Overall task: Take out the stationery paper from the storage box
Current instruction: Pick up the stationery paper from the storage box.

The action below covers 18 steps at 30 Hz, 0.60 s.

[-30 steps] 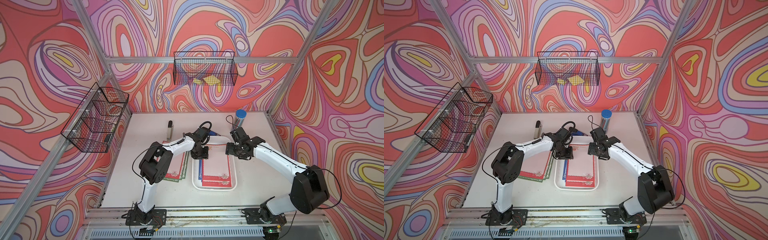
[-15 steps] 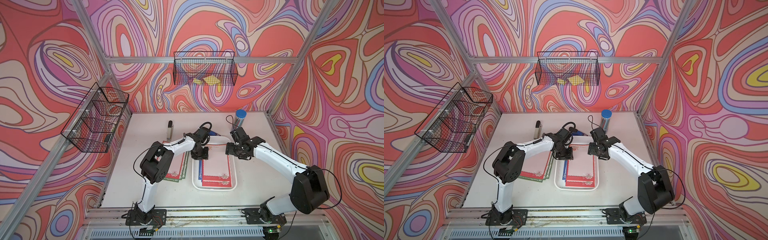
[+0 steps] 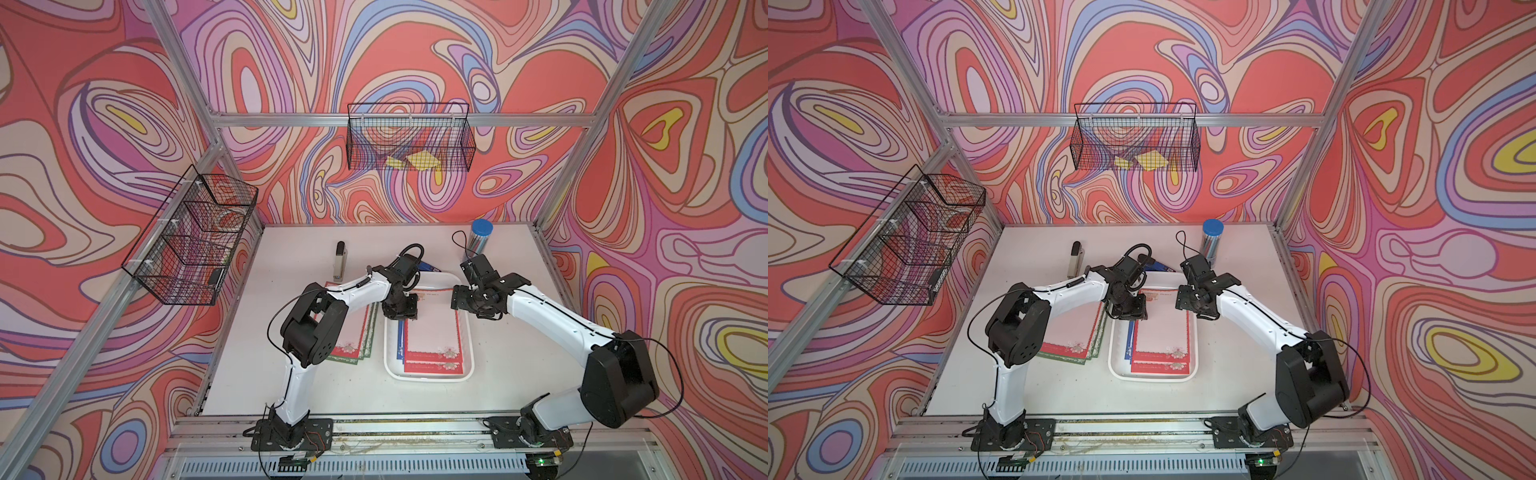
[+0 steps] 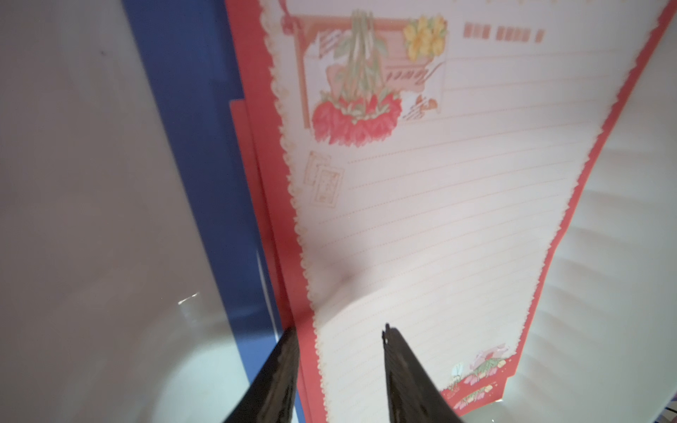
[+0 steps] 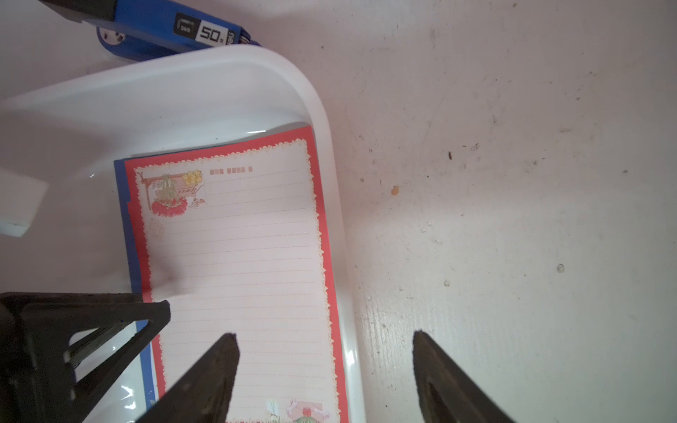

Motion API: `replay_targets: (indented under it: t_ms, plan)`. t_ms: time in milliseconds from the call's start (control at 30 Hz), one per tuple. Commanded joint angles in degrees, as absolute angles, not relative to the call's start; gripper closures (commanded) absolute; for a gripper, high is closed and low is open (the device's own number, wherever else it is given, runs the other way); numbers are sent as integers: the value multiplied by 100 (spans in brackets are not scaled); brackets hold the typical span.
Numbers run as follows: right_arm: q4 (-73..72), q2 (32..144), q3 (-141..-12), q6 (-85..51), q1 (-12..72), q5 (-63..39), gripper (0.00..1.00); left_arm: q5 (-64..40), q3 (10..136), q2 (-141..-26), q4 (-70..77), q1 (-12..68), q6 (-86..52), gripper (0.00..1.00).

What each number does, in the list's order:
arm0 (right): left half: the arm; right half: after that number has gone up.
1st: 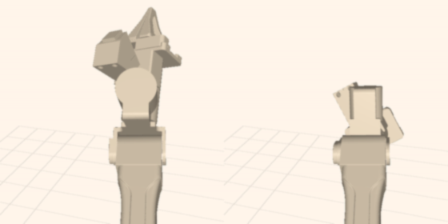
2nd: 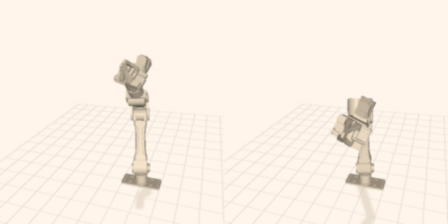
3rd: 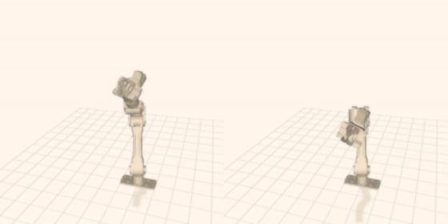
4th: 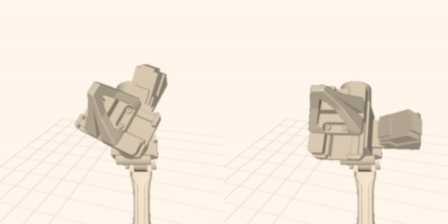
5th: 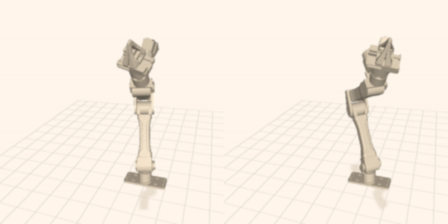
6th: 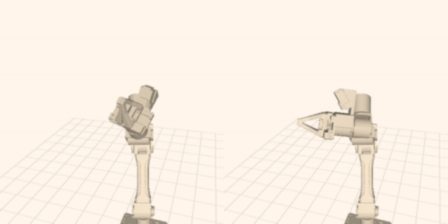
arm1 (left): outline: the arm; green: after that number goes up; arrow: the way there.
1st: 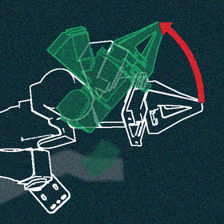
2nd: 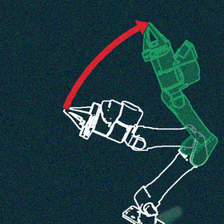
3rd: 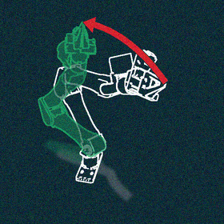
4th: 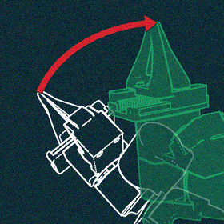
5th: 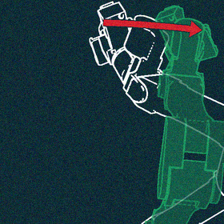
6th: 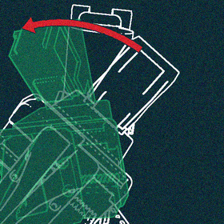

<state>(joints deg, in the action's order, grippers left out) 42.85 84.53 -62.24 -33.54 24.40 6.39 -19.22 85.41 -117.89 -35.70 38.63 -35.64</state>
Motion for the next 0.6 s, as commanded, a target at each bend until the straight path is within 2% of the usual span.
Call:
replay_targets:
  t_ms: [0,300,567]
  plan:
    - [4289,8311,-6285,-3372,2423,615,22,-2064,8581,-11774,-3496,3885,-3700,60]
    - [4280,8314,-6275,-3392,2422,580,22,-2348,8342,-11719,-3005,3885,-3988,69]
    - [4310,8306,-6311,-3364,2420,372,23,-2476,8319,-11922,-2954,3885,-3991,69]
